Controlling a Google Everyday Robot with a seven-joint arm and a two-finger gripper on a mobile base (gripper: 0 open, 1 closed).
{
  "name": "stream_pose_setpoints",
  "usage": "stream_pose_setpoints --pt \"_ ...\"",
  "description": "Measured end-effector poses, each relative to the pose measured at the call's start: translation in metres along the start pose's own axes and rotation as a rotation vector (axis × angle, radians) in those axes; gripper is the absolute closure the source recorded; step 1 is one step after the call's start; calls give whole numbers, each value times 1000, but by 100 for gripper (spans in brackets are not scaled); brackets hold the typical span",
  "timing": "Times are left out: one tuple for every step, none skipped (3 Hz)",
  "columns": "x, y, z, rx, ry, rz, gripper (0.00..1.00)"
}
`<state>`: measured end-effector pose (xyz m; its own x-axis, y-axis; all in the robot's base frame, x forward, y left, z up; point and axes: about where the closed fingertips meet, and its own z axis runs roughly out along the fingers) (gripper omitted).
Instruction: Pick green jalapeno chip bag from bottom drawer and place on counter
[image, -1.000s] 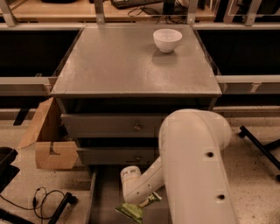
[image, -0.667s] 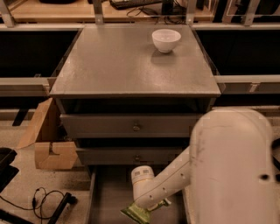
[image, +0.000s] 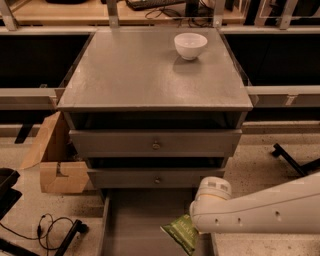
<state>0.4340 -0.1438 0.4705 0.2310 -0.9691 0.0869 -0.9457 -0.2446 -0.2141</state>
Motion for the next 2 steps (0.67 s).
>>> stream_pose_setpoints --pt "32 -11 -66 52 41 72 100" --pt "31 -12 -83 60 34 102 100"
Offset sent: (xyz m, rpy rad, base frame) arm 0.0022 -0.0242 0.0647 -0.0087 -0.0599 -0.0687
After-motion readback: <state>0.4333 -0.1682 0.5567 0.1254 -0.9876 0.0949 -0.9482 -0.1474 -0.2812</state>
